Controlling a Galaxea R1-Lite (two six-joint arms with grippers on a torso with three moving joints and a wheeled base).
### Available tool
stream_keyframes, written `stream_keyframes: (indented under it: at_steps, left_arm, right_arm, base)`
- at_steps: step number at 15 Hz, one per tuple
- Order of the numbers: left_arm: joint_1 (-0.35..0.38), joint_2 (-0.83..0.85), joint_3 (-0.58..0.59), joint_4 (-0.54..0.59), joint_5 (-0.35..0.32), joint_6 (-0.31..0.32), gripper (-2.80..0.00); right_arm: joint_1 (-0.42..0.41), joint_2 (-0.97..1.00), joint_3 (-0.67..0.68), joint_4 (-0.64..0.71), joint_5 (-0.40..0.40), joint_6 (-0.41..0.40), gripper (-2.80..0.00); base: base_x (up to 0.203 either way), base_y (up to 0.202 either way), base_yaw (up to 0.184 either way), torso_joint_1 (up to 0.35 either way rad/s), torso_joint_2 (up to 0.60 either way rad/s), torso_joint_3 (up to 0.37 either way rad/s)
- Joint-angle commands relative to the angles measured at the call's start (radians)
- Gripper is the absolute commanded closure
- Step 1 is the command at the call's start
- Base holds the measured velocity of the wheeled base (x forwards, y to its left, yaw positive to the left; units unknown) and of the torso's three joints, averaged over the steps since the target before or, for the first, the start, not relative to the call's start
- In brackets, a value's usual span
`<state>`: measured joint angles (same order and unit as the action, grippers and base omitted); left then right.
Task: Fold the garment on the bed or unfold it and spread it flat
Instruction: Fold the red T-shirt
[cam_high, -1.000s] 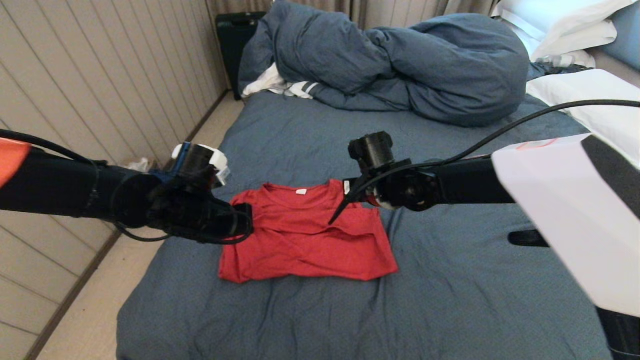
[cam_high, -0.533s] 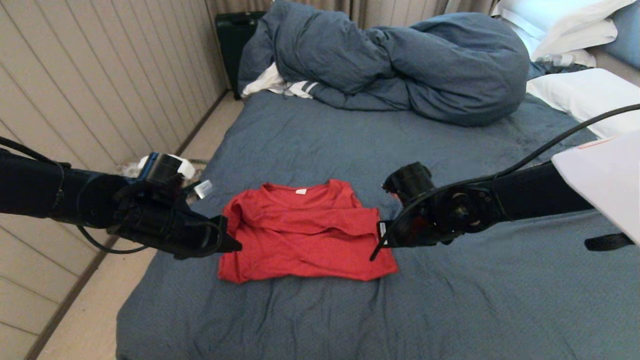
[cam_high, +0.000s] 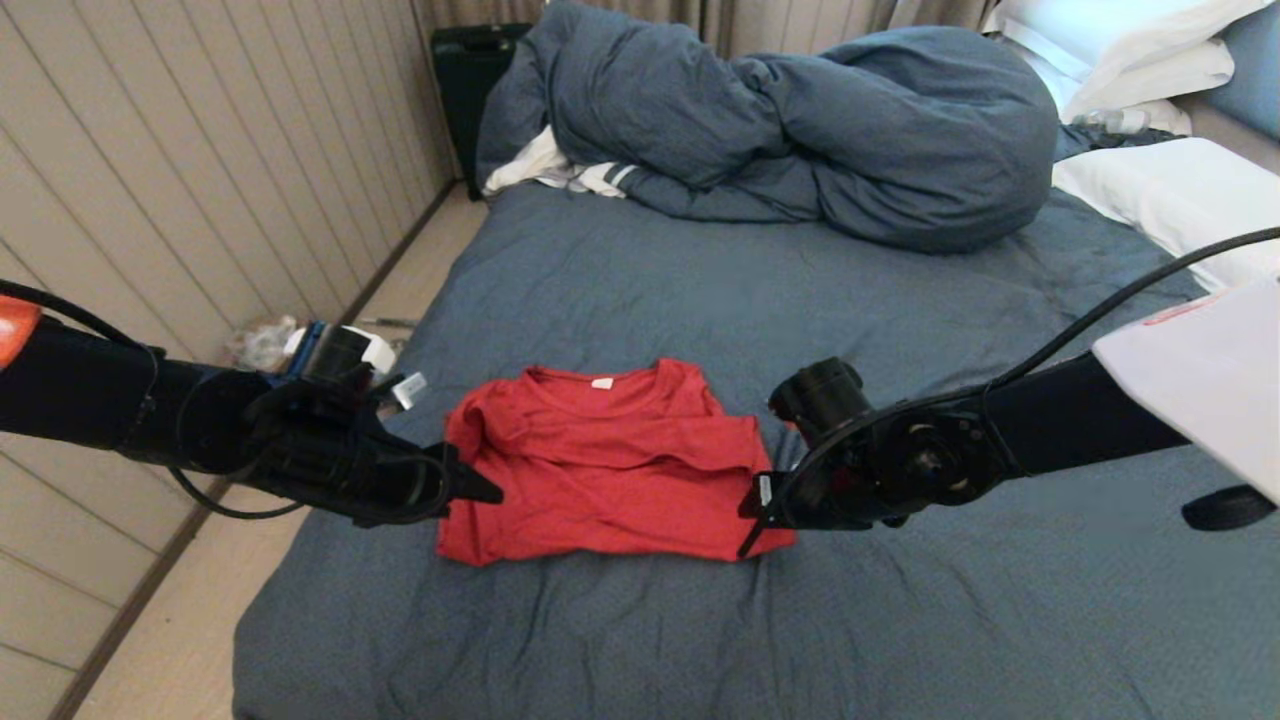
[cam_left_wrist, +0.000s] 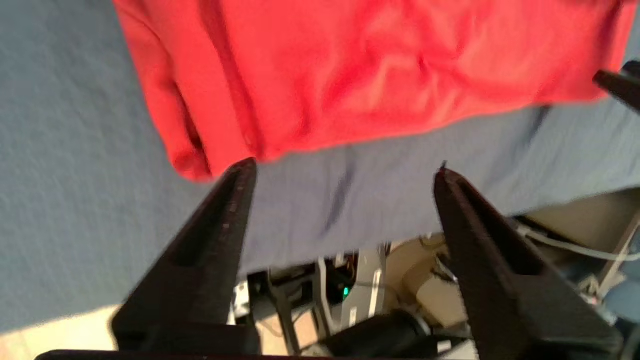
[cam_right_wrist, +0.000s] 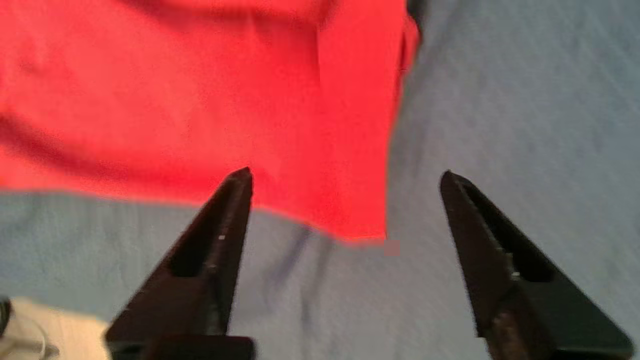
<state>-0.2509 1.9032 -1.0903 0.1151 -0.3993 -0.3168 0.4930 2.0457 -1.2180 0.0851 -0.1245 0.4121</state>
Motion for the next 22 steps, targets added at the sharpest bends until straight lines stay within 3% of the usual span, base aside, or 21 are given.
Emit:
stream_keyframes:
  at_steps: [1, 4, 5, 13, 22]
  left_arm:
    - [0.002, 0.025, 0.001, -0.003, -0.006, -0.004, -2.8]
    - [0.004, 0.027, 0.001, -0.003, -0.01, -0.005, -2.8]
    - [0.003, 0.027, 0.0, -0.003, -0.01, -0.005, -2.8]
    - [0.004, 0.043, -0.01, 0.004, -0.007, -0.006, -2.8]
    - [-0.008, 0.071, 0.007, 0.005, 0.002, -0.064, -2.8]
  right_arm:
    - [0.001, 0.042, 0.017, -0.043, -0.001, 0.002, -2.8]
    - [-0.001, 0.11, 0.012, -0.105, -0.001, 0.001, -2.8]
    - [-0.002, 0.135, -0.006, -0.116, -0.002, 0.001, 0.0]
    - [-0.002, 0.149, -0.061, -0.123, -0.007, -0.015, 0.0]
    - [0.002, 0.161, -0.03, -0.126, -0.019, 0.001, 0.0]
  base:
    - [0.0, 0.0, 0.0, 0.0, 0.0, 0.0]
    - [0.0, 0.0, 0.0, 0.0, 0.0, 0.0]
    - [0.0, 0.0, 0.0, 0.0, 0.0, 0.0]
    - [0.0, 0.0, 0.0, 0.0, 0.0, 0.0]
    - [0.0, 0.0, 0.0, 0.0, 0.0, 0.0]
